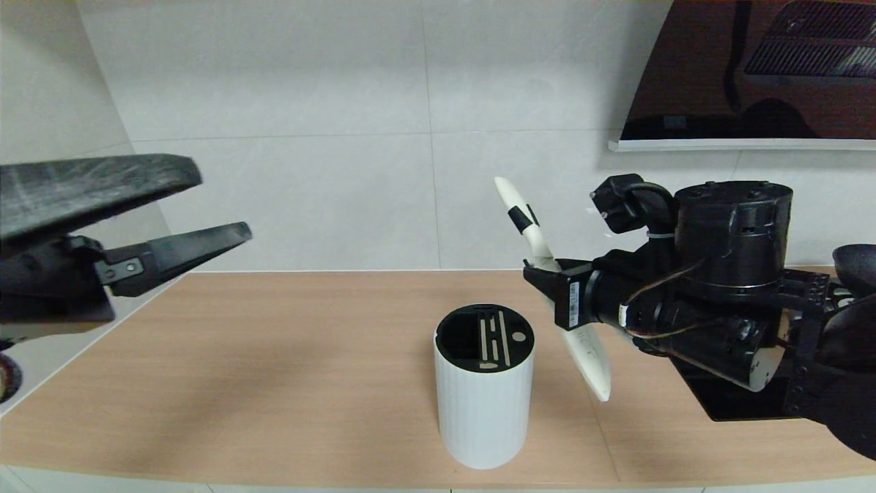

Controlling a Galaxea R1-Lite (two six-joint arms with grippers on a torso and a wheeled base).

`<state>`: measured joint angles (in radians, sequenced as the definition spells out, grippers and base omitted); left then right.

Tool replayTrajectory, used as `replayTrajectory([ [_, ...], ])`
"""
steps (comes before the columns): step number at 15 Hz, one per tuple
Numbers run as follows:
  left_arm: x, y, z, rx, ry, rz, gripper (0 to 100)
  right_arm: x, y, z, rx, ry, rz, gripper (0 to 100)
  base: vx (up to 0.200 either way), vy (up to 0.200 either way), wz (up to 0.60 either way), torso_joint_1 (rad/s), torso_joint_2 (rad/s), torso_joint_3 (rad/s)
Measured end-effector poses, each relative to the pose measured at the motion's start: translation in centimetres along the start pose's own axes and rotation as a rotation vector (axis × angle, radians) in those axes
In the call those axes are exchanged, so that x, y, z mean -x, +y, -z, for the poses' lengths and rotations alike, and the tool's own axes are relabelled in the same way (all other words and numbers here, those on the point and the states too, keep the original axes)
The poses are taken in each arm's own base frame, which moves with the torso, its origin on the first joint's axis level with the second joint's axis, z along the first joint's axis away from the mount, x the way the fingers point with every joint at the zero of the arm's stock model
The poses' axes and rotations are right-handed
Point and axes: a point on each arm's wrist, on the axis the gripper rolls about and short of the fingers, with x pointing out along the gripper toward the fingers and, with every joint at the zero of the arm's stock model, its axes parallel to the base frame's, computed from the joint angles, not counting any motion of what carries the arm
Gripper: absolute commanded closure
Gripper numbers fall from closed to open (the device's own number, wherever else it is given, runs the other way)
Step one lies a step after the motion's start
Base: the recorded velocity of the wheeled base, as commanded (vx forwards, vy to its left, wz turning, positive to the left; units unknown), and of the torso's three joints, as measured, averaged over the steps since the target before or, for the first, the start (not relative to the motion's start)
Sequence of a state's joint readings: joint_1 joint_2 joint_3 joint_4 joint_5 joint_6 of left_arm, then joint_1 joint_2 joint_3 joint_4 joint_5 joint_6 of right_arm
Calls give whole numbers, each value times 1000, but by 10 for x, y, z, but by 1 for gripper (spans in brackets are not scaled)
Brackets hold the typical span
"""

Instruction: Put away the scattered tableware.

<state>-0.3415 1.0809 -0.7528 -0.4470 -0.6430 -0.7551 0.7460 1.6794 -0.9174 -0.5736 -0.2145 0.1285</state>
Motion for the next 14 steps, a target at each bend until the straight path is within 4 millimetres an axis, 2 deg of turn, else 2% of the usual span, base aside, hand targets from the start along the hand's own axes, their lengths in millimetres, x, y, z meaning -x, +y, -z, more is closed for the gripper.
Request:
replayTrajectory([
  [4, -50, 33, 11, 91, 24, -86, 0, 2, 22, 4, 13, 4, -32, 100, 0, 0, 0, 0, 0, 0],
  [8, -102, 51, 37, 86, -6, -166, 0, 9, 45, 11, 31, 17, -65, 100, 0, 0, 0, 0, 0, 0],
  [14, -141, 71, 66, 32, -28, -247, 0, 13, 59, 18, 25, 36, -107, 100, 0, 0, 0, 0, 0, 0],
])
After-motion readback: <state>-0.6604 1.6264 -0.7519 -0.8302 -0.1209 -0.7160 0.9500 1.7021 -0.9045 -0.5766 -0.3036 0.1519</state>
